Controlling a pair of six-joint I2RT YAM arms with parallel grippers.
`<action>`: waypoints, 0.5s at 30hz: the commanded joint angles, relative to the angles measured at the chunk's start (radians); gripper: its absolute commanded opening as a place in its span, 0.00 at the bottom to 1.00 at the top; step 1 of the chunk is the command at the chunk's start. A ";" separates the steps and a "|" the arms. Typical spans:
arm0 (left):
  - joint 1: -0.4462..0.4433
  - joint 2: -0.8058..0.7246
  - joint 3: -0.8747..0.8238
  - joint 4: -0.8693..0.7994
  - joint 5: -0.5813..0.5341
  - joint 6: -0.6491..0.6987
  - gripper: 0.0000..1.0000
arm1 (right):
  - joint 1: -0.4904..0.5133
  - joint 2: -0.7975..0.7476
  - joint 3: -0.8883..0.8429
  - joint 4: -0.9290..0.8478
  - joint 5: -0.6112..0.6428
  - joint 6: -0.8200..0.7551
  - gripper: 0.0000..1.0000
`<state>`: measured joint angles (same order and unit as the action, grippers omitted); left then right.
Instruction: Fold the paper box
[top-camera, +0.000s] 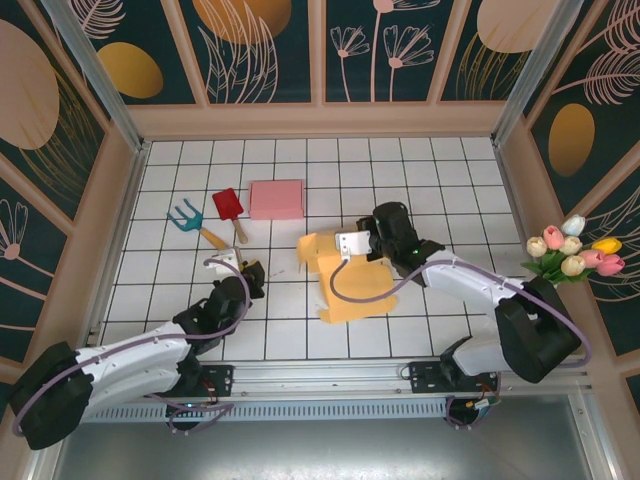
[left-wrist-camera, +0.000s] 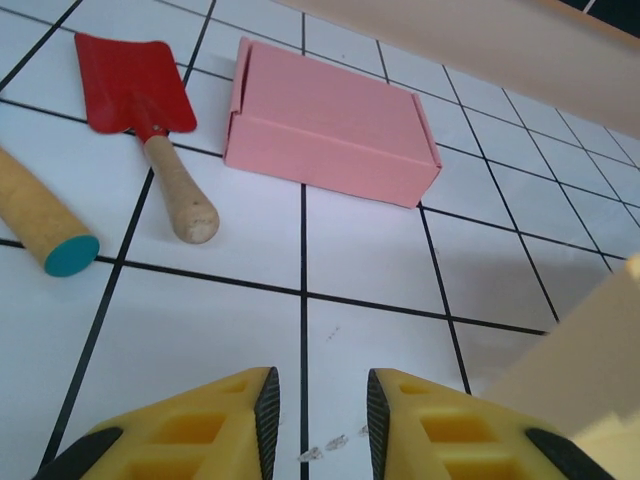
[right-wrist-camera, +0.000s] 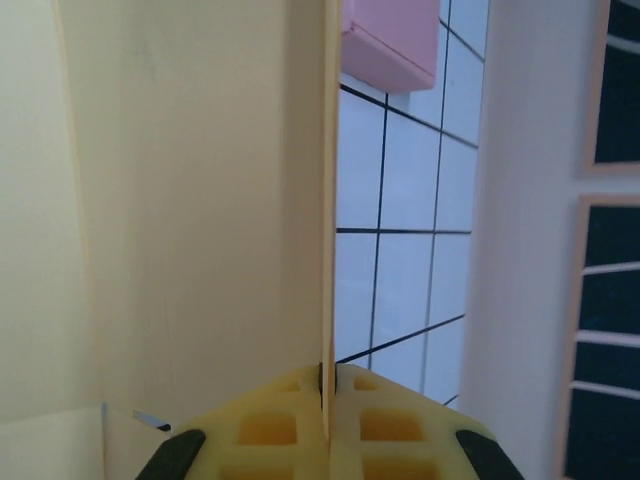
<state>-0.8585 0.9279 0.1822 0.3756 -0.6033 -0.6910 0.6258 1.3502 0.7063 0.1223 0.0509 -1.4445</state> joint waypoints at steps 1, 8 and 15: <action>0.000 0.045 -0.035 0.168 -0.007 0.068 0.32 | 0.027 -0.015 -0.054 0.145 0.030 -0.098 0.00; -0.001 0.224 -0.084 0.438 0.136 0.184 0.36 | 0.051 0.016 -0.104 0.177 0.079 -0.158 0.00; 0.000 0.371 -0.083 0.595 0.240 0.256 0.38 | 0.045 -0.015 -0.182 0.236 0.028 -0.302 0.00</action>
<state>-0.8585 1.2659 0.1043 0.8295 -0.4309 -0.4961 0.6693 1.3495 0.5640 0.3431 0.1040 -1.6451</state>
